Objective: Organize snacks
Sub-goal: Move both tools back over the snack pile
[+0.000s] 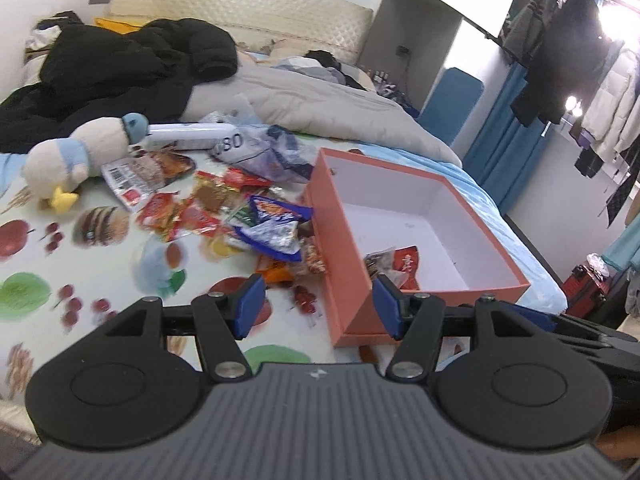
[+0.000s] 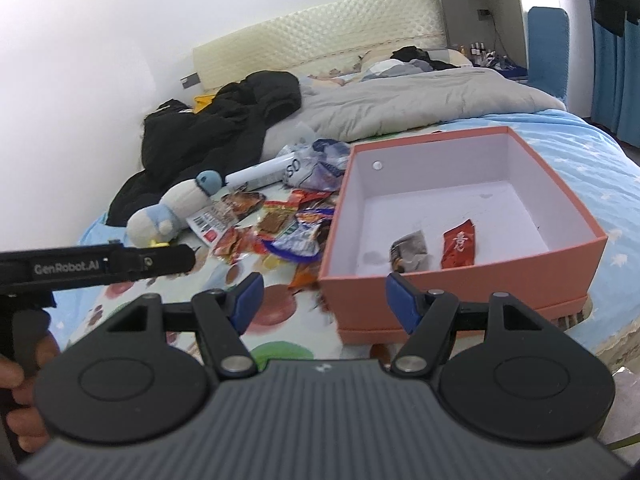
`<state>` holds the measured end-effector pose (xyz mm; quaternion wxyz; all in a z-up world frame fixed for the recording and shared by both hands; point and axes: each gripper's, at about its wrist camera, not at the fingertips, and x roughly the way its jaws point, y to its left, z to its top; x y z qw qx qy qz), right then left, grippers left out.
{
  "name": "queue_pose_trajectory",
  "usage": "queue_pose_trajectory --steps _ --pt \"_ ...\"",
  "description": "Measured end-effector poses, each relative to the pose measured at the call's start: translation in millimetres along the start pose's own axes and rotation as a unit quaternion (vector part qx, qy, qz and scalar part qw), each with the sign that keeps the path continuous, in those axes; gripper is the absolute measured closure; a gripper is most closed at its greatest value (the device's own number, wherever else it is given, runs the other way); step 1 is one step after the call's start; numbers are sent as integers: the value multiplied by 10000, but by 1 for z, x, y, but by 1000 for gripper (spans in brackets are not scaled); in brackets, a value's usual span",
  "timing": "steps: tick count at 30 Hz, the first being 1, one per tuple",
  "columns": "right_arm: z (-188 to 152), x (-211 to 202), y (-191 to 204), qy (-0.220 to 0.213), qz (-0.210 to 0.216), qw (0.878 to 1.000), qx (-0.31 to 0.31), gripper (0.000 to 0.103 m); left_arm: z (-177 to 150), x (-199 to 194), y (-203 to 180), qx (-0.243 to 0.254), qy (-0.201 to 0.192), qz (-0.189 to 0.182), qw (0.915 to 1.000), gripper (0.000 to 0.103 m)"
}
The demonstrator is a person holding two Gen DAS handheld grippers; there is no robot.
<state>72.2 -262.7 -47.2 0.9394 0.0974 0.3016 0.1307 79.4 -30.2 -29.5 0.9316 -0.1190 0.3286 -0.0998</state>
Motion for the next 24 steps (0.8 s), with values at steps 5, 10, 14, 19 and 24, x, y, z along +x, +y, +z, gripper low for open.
queue_pose_trajectory --steps 5,10,14,19,24 --pt "-9 -11 18 -18 142 9998 -145 33 -13 -18 13 -124 -45 148 9998 38" --pt "-19 -15 33 37 227 9994 -251 33 -24 -28 27 -285 -20 249 9993 38" --pt "-23 -11 42 85 267 9993 -264 33 -26 -27 38 -374 -17 294 9989 38" --pt "-22 0 48 104 264 9991 -326 33 -25 -14 51 -384 46 341 9987 38" --pt "-17 17 53 102 271 9990 -341 33 -23 13 70 -342 181 479 9981 38"
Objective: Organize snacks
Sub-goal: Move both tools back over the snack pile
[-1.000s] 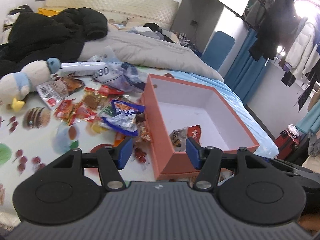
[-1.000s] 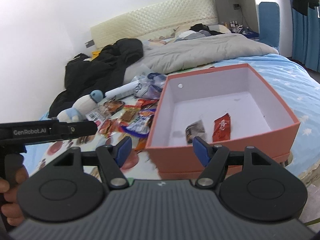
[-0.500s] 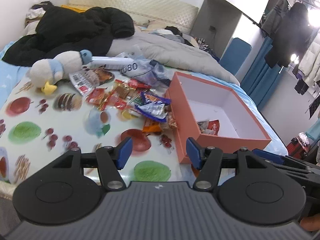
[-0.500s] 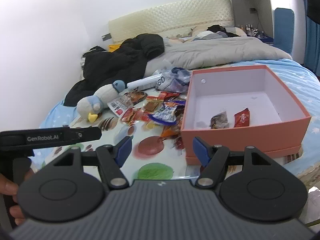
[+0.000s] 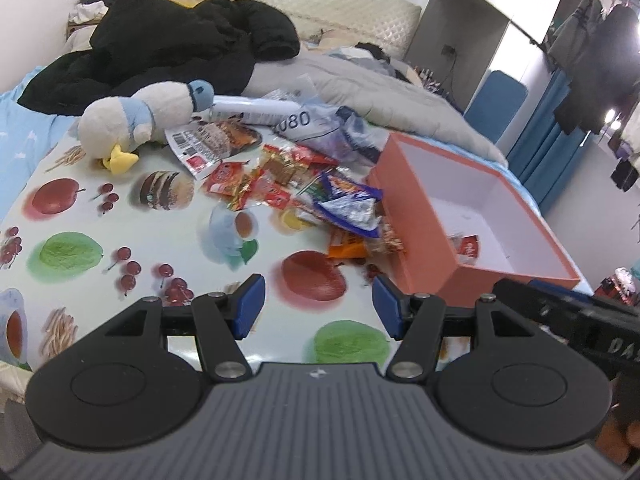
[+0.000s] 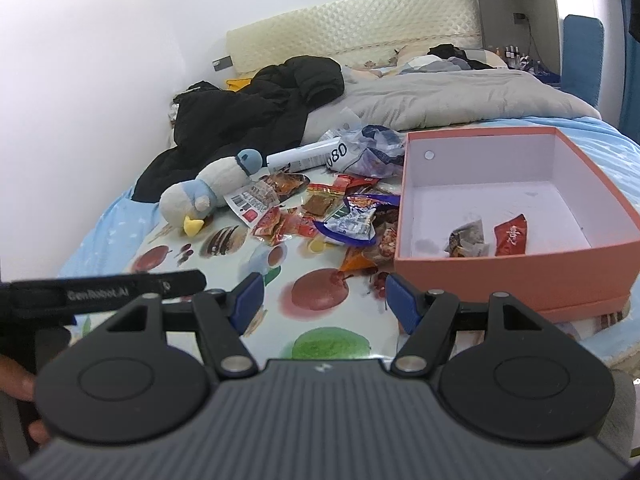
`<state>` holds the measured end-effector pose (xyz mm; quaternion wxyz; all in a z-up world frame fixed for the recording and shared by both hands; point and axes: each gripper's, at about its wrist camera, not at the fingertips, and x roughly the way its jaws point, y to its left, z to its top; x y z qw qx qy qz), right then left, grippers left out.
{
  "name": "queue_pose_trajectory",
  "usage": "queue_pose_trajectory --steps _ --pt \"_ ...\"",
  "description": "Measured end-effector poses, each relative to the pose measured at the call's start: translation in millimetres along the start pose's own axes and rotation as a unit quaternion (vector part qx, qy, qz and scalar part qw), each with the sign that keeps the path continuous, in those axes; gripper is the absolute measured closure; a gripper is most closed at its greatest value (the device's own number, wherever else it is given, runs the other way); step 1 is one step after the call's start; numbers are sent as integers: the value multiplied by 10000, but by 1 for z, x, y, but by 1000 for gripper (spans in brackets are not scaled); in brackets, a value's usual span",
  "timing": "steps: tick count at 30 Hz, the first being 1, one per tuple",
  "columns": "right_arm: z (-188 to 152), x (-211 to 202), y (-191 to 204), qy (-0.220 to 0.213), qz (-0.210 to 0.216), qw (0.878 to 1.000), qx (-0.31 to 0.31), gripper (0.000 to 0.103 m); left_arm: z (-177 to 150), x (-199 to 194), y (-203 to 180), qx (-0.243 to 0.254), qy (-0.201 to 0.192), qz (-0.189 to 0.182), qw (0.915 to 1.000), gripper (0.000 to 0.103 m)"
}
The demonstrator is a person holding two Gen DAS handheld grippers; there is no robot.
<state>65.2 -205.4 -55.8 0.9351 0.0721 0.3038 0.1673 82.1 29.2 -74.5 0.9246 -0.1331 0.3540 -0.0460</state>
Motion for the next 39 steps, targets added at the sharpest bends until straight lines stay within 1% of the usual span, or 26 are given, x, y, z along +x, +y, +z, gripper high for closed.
queue_pose_trajectory --steps 6,8,9,12,15,17,23,25,29,35,39 --pt "7 33 9 48 141 9999 -6 34 10 39 26 -69 68 211 9997 38" --pt "9 46 14 80 175 9998 -10 34 14 52 33 -70 95 256 9996 35" --pt "11 54 16 93 195 9998 -17 34 15 58 37 -61 98 280 9995 32" --pt "17 73 22 140 216 9996 -78 34 21 77 45 -10 163 338 9993 31" --pt "24 93 24 165 206 9996 -119 34 29 98 54 91 224 407 9989 27" --pt "30 108 25 178 176 9996 -133 34 35 114 60 166 275 420 9986 27" --pt "42 154 20 223 -86 9997 -101 34 51 166 74 381 457 502 9970 26" --pt "46 171 17 252 -178 9995 -73 34 55 181 77 476 479 546 9962 20" --pt "50 203 11 356 -280 9990 -59 34 65 216 88 626 566 691 9940 17" --pt "57 243 9 367 -593 9973 -227 33 82 258 103 713 568 762 9929 16" --pt "58 264 11 344 -961 9934 -521 33 90 279 105 897 519 775 9916 16"
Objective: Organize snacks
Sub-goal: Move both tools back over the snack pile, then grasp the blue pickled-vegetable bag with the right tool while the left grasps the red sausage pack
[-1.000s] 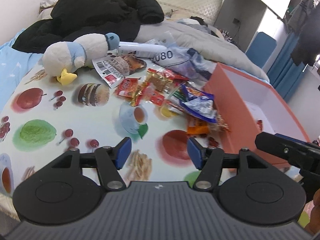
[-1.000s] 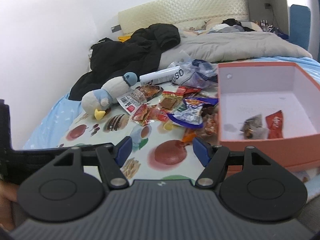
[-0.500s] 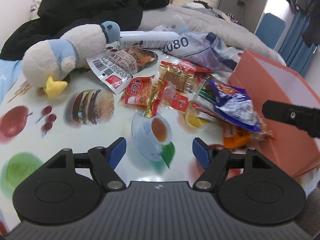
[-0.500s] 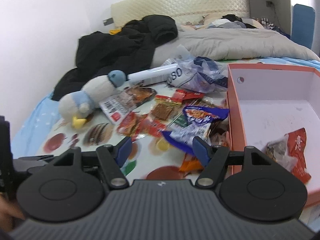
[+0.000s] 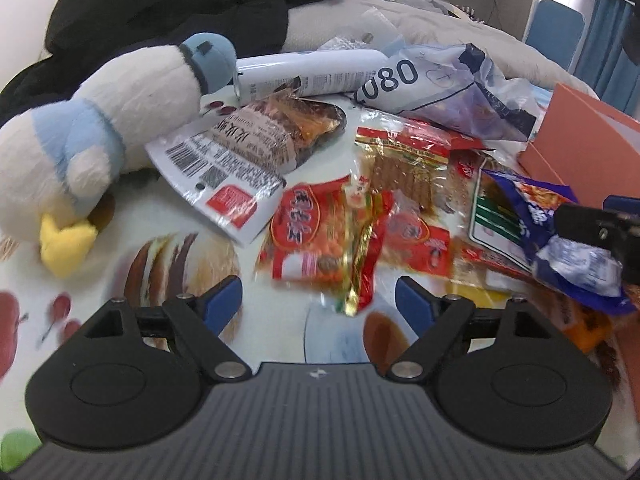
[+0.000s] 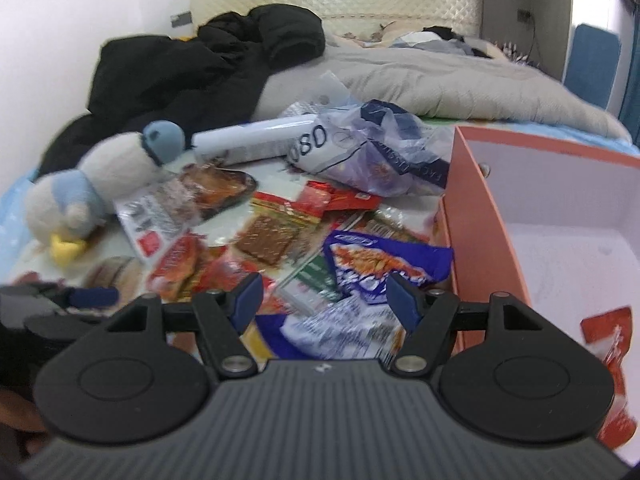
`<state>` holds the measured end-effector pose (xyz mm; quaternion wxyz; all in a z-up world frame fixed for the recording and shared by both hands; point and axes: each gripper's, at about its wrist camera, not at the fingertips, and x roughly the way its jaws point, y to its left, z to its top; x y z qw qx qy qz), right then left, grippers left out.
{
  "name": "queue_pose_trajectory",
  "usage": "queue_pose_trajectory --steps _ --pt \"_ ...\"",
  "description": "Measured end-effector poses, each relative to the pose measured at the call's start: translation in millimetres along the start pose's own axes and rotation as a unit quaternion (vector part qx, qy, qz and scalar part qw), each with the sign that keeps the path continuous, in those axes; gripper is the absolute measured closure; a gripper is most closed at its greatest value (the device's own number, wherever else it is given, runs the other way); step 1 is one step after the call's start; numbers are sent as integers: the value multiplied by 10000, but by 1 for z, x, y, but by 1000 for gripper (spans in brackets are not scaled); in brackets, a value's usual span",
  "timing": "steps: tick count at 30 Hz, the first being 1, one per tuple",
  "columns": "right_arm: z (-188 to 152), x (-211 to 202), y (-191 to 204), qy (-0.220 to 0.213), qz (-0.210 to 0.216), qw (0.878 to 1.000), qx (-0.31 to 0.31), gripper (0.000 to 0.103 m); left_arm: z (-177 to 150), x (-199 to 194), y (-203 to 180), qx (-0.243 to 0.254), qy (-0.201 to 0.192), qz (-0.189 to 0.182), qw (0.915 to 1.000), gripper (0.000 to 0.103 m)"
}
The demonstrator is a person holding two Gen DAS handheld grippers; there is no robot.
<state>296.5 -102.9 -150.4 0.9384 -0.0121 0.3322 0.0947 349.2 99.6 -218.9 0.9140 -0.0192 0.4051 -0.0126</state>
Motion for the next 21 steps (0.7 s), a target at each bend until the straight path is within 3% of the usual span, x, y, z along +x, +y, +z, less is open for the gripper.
queue_pose_trajectory --steps 6,8,11,17,21 --pt "-7 21 17 -72 -620 9961 -628 33 4 18 -5 418 -160 3 9990 16" --pt "-11 26 26 -119 -718 9931 -924 33 4 25 -3 360 -103 7 9993 16" --pt "-16 31 25 10 -712 9944 -783 33 3 28 0 312 -212 -88 9993 16" --pt "-27 35 35 -218 -1162 9837 -1358 33 2 31 -2 379 -266 -130 9988 18" --pt "-28 41 31 -127 -1261 9824 -1370 21 1 30 -3 323 -308 -132 9989 25"
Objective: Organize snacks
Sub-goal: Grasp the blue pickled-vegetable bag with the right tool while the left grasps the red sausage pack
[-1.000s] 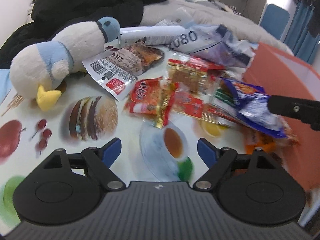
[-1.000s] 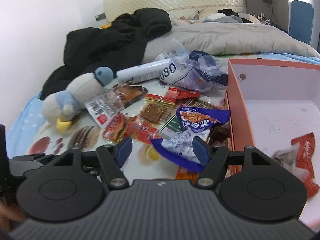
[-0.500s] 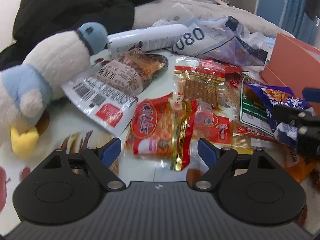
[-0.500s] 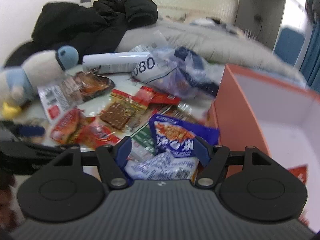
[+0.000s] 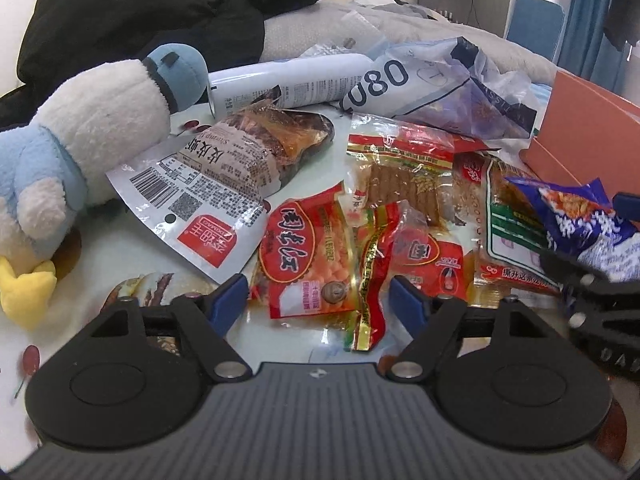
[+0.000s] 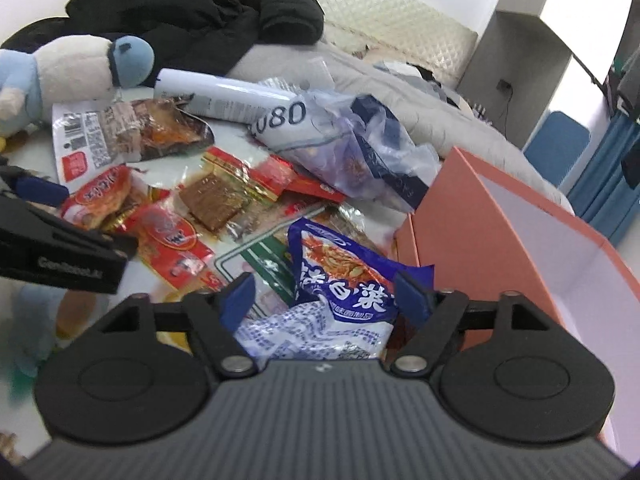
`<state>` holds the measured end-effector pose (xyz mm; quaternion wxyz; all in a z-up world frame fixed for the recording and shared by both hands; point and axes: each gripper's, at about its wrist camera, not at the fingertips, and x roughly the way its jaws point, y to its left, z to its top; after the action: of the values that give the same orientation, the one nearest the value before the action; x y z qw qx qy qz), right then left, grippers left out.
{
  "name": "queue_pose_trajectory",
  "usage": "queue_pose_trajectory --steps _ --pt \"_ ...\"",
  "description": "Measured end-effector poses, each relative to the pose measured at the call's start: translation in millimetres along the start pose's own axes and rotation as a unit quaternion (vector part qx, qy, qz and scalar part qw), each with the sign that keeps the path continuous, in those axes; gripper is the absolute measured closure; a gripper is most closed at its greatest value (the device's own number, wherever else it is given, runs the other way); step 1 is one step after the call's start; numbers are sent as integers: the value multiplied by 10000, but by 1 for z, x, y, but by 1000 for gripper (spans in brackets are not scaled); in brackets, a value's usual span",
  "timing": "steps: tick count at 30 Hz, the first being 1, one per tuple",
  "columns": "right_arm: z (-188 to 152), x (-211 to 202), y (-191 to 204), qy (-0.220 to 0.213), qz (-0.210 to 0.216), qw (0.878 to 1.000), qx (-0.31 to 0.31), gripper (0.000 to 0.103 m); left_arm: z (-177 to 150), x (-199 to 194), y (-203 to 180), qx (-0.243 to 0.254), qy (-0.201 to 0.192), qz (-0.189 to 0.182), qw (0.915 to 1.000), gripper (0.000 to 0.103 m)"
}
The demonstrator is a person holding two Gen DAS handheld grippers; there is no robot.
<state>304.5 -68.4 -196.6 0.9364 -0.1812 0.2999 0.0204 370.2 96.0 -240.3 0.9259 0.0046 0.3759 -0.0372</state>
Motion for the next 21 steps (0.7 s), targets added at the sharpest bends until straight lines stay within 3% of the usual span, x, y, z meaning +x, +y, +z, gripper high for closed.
queue_pose_trajectory --steps 4,8,11,13,15,21 --pt "-4 9 -1 330 223 9991 128 18 -1 -3 -2 9 -11 -27 10000 32" --pt "-9 6 -3 376 364 9984 235 18 -2 -4 -4 -30 -31 -43 10000 36" --pt "-11 3 -1 382 523 9977 219 27 -4 -7 -6 -59 -13 -87 9999 37" --pt "-13 -1 0 330 548 9978 156 42 -7 -11 -7 -69 -2 -99 9999 37" --pt "-13 -6 -1 320 622 9974 156 52 -13 -17 -9 -28 6 -78 10000 37" --pt "-18 -26 4 393 1075 9934 74 52 -35 -46 -6 -275 82 -49 9996 36"
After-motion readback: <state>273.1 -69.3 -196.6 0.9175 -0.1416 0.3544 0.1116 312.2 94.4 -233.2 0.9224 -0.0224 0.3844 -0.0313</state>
